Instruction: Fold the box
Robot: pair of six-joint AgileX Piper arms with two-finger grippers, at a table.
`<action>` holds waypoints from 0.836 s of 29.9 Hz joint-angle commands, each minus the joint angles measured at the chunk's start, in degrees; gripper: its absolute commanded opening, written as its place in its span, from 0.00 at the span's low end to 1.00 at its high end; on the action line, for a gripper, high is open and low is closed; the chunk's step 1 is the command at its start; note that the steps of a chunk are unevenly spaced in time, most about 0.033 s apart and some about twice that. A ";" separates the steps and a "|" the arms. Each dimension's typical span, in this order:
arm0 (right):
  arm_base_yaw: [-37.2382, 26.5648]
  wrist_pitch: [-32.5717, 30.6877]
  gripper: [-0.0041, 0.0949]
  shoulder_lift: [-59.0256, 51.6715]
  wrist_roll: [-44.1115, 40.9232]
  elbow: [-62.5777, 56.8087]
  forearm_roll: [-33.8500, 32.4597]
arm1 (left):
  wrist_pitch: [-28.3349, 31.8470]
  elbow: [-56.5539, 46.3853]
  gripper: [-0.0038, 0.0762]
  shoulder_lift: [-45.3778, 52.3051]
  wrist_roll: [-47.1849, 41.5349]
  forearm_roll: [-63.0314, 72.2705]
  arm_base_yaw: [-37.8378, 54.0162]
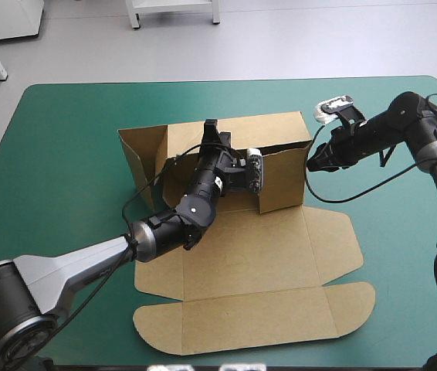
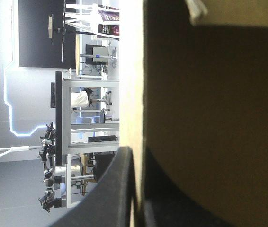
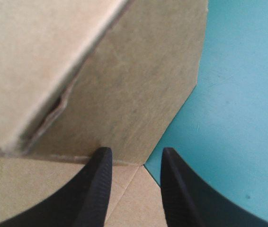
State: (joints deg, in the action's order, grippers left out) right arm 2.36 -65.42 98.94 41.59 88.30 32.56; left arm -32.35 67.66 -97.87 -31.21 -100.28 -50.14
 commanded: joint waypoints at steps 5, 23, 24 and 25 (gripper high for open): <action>0.15 5.77 0.39 -9.17 3.70 -5.87 6.72 | 0.45 1.23 0.04 1.87 -1.50 0.81 -0.21; 0.15 28.54 0.50 -18.67 31.88 -28.28 24.27 | 0.49 1.23 0.04 1.87 -3.37 0.81 -0.21; 0.15 28.42 0.56 -17.99 33.36 -28.28 25.61 | 0.39 1.23 0.04 1.87 -3.37 0.81 -0.21; 0.15 28.42 0.61 -17.45 34.18 -28.28 26.52 | 0.39 1.23 0.04 1.87 -3.37 0.81 -0.21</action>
State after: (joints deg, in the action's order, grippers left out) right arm 2.48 -38.02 81.84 71.77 58.71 53.40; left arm -32.45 67.66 -97.87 -32.74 -100.14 -50.03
